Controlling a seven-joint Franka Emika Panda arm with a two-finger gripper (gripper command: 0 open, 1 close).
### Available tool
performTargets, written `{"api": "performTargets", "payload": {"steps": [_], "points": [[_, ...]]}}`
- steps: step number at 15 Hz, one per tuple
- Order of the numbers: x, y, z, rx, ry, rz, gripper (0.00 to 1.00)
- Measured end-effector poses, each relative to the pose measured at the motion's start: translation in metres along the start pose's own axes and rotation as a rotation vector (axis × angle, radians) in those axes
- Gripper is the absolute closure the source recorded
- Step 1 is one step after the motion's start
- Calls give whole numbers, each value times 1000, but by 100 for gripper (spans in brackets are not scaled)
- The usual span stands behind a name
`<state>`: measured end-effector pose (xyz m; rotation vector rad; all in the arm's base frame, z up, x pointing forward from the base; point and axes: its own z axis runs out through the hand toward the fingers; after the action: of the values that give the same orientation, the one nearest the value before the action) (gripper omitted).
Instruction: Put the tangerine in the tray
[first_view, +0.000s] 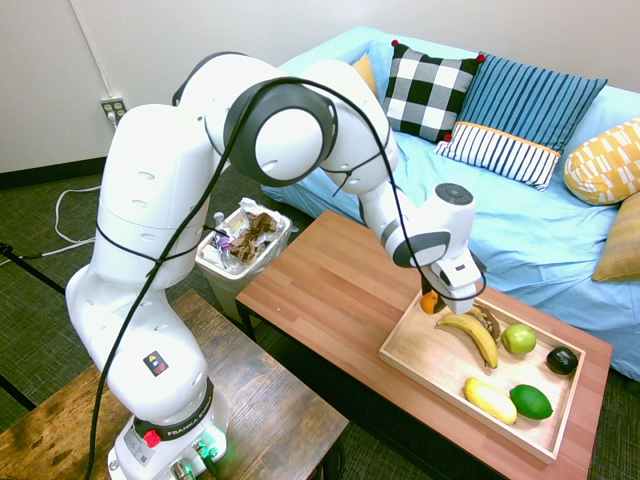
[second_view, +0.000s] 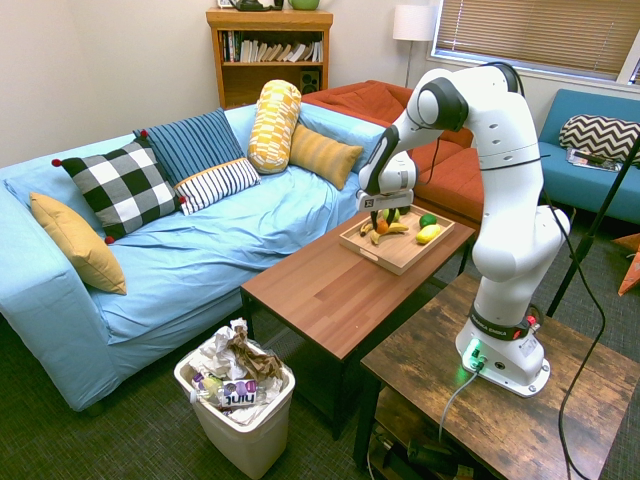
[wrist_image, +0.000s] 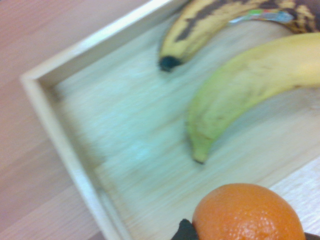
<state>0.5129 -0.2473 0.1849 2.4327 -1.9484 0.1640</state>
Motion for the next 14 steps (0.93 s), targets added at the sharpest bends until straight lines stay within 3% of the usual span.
{"api": "performTargets", "payload": {"steps": [8, 9, 14], "points": [[34, 22, 69, -59, -32, 58, 100], [37, 24, 72, -58, -35, 56, 0], [36, 29, 83, -52, -62, 34, 0]]}}
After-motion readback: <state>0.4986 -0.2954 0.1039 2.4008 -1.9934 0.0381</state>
